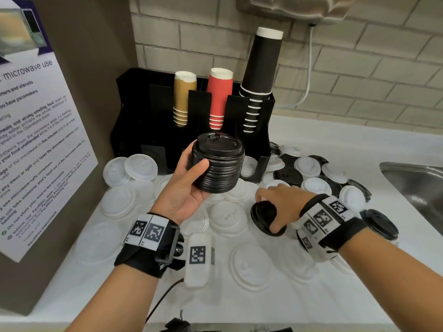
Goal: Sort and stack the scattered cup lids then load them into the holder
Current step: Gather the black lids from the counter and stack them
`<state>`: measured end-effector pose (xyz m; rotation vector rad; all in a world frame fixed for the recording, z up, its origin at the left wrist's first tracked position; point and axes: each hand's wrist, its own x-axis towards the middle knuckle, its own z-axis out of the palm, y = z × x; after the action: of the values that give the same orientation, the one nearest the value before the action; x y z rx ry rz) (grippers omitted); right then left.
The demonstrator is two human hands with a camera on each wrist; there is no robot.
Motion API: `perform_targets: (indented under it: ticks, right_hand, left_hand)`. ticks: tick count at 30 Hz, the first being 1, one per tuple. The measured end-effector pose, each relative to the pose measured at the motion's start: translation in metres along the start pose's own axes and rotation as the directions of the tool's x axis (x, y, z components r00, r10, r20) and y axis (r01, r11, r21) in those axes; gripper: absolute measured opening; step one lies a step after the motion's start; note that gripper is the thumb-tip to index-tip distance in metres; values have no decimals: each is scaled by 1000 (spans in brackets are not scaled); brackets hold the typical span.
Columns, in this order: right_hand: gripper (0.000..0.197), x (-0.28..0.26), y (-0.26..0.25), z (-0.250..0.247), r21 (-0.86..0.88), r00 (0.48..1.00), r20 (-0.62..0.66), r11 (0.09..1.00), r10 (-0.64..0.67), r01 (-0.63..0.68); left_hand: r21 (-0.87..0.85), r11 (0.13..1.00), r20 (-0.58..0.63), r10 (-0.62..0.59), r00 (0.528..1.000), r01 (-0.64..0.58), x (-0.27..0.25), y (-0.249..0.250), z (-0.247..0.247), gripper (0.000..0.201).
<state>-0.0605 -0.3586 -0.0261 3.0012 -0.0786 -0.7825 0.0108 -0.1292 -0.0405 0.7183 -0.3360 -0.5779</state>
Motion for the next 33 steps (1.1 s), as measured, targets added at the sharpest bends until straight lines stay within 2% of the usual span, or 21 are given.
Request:
perform_targets:
  ticks: [3, 6, 8, 10, 12, 14, 17, 22, 24, 28, 33]
  right_hand:
    - [64, -12, 10, -19, 326, 993, -100, 941, -63, 92]
    - [59, -25, 18, -36, 576, 957, -276, 781, -91, 240]
    - [56, -33, 18, -43, 688, 907, -418, 633, -53, 355]
    - [53, -40, 12, -49, 738, 832, -555, 467, 9, 487]
    - [52, -46, 2, -53, 721, 762, -646, 370, 52, 586]
    - [51, -50, -11, -57, 681, 719, -693, 368, 45, 633]
    - [45, -53, -24, -63, 617, 698, -717, 463, -3, 636]
    - [42, -51, -29, -70, 573, 737, -673, 586, -62, 573]
    - [44, -51, -28, -69, 565, 747, -659, 596, -90, 571]
    - [47, -51, -27, -66, 550, 735, -672, 605, -91, 576]
    - [45, -52, -31, -65, 545, 745, -658, 611, -114, 575]
  left_hand:
    - [4, 1000, -3, -3, 1000, 3, 1, 0, 0, 80]
    - [4, 1000, 8, -5, 1000, 5, 2, -3, 0, 61]
    - [17, 1000, 14, -13, 1000, 13, 2, -5, 1, 54]
    - [32, 999, 9, -19, 1000, 19, 2, -7, 2, 55]
    - [35, 999, 6, -25, 1000, 25, 3, -10, 5, 60]
    - [39, 999, 7, -28, 1000, 28, 3, -13, 7, 63]
    - [66, 997, 33, -43, 999, 41, 2, -17, 8, 63]
    - [141, 987, 97, -92, 991, 78, 1, -20, 10, 62]
    - [141, 986, 93, -100, 991, 86, 0, -21, 11, 61]
    - [140, 987, 83, -97, 992, 84, -1, -23, 13, 57]
    - [151, 984, 69, -104, 992, 92, -4, -23, 16, 61]
